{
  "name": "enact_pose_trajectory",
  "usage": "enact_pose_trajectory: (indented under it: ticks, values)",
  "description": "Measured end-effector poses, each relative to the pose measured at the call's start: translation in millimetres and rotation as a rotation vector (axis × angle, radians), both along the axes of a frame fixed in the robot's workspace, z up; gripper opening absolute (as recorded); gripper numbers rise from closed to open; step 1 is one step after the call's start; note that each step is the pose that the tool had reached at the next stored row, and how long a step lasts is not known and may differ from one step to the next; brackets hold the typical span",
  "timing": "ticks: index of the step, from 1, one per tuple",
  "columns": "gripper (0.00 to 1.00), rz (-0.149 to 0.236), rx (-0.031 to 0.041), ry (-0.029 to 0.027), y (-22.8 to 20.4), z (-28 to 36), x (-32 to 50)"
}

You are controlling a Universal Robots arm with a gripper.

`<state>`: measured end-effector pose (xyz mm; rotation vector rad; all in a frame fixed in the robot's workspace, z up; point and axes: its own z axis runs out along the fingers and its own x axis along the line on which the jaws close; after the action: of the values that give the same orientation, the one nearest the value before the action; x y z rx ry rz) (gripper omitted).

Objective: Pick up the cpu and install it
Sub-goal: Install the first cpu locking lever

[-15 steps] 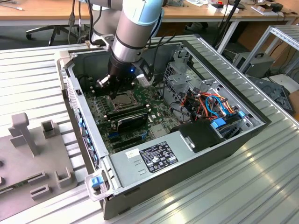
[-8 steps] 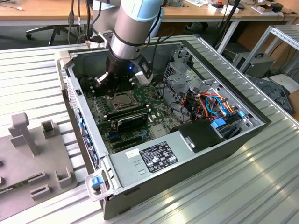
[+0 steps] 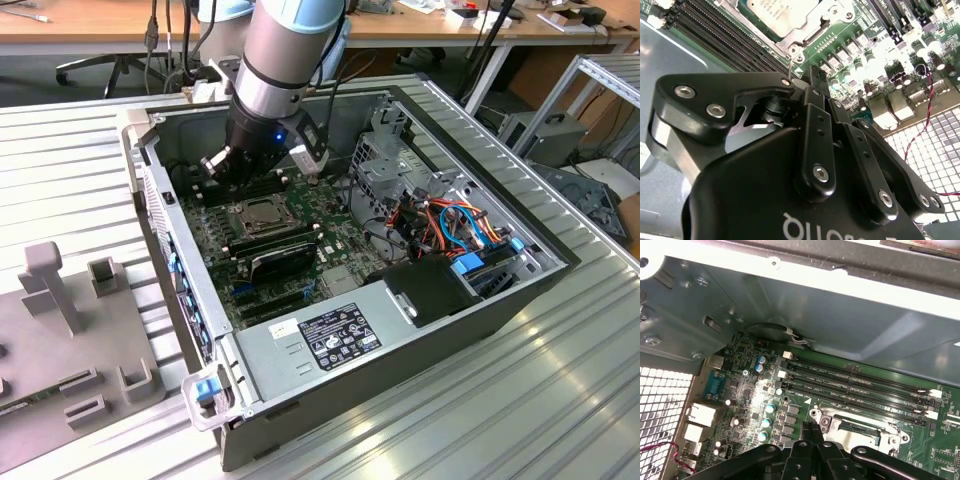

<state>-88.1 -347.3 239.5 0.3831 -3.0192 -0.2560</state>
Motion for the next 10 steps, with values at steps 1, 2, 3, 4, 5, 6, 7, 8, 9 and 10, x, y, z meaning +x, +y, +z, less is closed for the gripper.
enact_pose_trajectory:
  ticks: [1,2,3,4,5,6,7,8,9,10]
  values:
    - [0.11,0.000,0.0000,0.0000,0.0,0.0,0.0]
    - [0.11,0.000,0.0001,0.0000,0.0,0.0,0.0]
    - [0.11,0.000,-0.0001,0.0000,0.0,0.1,-0.9]
    - [0.11,0.000,-0.0003,-0.0009,-0.1,0.2,-2.9]
    - [0.11,0.000,-0.0001,-0.0019,0.0,0.1,-5.2]
    - [0.11,0.000,0.0000,-0.0029,0.0,0.0,-8.2]
    - [0.11,0.000,0.0001,-0.0043,0.0,0.0,-11.4]
    - [0.11,0.000,-0.0004,-0.0057,0.7,0.1,-12.3]
    - [0.11,0.000,-0.0014,-0.0060,1.9,0.6,-12.3]
    - [0.11,0.000,-0.0052,-0.0060,3.2,0.8,-12.3]
